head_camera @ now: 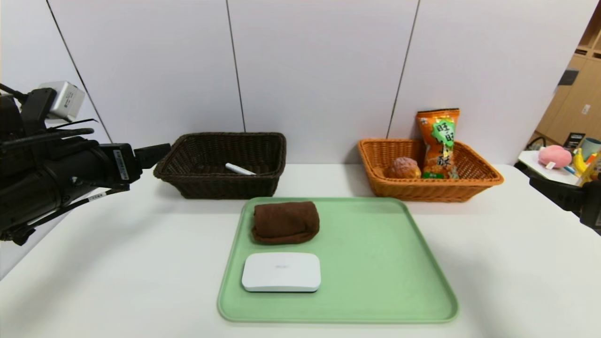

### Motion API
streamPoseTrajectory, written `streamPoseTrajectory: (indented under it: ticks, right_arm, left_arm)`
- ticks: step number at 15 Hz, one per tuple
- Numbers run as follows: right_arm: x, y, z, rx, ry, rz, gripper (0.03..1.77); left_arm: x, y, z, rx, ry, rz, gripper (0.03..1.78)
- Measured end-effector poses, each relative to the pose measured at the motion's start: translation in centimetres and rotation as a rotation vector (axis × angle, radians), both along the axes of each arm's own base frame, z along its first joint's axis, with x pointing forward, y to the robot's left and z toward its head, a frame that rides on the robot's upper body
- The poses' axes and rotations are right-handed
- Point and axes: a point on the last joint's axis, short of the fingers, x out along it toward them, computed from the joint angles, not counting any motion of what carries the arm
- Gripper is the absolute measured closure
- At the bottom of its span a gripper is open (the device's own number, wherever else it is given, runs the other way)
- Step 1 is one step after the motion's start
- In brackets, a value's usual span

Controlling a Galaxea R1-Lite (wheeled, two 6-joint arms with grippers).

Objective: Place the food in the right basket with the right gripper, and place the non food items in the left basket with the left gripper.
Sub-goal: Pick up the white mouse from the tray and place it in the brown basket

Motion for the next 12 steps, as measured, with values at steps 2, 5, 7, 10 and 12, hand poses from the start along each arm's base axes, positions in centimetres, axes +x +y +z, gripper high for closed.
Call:
streamPoseTrajectory:
  ticks: [2,5,7,10,12]
  right_arm:
    - [-0.5,0.0,-0.1,0.001,-0.004,-0.002,0.11]
    - [-0.9,-0.1,-0.6,0.001,0.003,-0.004,0.11]
    - [-1.1,-0.1,-1.1,0.0,0.018,-0.002,0.11]
    - [-1.7,-0.1,-2.1,-0.003,0.047,0.004,0.11]
    - [-2.2,0.0,-2.8,0.003,0.059,0.024,0.11]
  left_arm:
    - [-0.3,-1.6,0.1,-0.035,-0.003,0.002,0.12]
    - [-1.1,-4.6,0.2,-0.015,0.032,-0.051,0.12]
    - [-1.6,-6.2,0.9,0.044,0.096,-0.127,0.12]
    - [-2.5,-7.3,1.7,0.284,0.196,-0.329,0.12]
    - [-2.8,-7.4,2.2,0.504,0.224,-0.494,0.12]
